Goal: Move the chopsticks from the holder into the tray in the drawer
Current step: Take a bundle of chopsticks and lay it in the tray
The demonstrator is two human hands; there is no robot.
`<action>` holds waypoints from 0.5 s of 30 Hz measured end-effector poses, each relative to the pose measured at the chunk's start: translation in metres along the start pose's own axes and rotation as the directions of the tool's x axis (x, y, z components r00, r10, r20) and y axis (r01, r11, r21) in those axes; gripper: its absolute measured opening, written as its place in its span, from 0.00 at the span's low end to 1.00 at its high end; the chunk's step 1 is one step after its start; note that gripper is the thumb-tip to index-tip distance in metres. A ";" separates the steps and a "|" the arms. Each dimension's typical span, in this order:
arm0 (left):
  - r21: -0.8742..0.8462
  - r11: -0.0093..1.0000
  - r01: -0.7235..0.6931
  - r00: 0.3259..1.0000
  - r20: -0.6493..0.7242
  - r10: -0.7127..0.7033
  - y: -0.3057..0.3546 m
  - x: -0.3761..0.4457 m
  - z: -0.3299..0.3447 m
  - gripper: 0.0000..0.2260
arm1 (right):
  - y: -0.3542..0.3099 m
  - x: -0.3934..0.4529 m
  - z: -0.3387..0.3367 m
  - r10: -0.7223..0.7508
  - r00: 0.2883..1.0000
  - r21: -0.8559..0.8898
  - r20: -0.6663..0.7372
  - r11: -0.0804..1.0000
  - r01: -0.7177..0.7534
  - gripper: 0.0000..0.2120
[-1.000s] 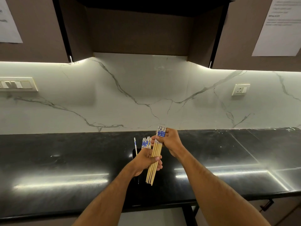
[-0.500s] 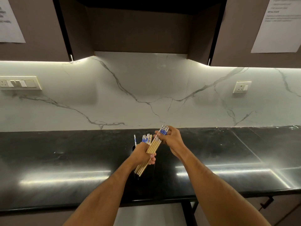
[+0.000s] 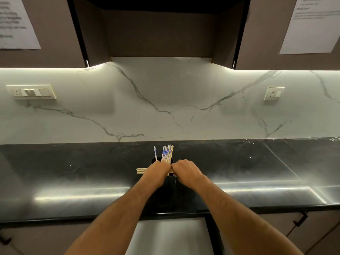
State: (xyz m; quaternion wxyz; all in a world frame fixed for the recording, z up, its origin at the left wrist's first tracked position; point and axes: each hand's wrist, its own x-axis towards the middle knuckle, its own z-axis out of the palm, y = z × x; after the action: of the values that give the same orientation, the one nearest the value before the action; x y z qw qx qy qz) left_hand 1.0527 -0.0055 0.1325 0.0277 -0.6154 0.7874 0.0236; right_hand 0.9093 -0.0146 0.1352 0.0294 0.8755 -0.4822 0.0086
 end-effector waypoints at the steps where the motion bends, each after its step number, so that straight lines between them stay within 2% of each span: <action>1: 0.002 1.000 -0.006 1.000 -0.005 0.006 0.000 -0.004 0.001 0.14 | -0.003 -0.002 0.001 0.007 1.000 -0.004 -0.016 1.000 -0.007 0.10; 5: 0.007 1.000 -0.025 0.999 -0.036 0.025 -0.004 -0.024 0.010 0.15 | -0.018 -0.011 0.005 -0.004 0.998 -0.005 -0.060 1.000 0.004 0.11; 10: 0.020 0.996 -0.088 0.993 -0.075 0.089 -0.016 -0.059 0.031 0.10 | -0.046 -0.031 0.019 -0.062 0.998 -0.072 -0.028 0.996 0.060 0.07; 12: 0.024 0.996 -0.088 0.995 -0.039 0.089 -0.018 -0.074 0.043 0.09 | -0.061 -0.040 0.030 -0.067 0.997 -0.107 0.022 0.992 0.069 0.07; 15: 0.039 0.997 -0.073 0.994 0.088 0.069 -0.015 -0.092 0.064 0.11 | -0.083 -0.058 0.049 -0.031 0.991 -0.132 0.134 0.990 0.049 0.07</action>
State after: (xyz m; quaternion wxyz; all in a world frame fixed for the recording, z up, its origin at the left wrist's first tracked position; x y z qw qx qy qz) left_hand 1.0907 0.0844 0.0752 0.0737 -0.5846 0.8072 0.0346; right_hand 0.9478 0.0757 0.0797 0.0568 0.8798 -0.4648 -0.0822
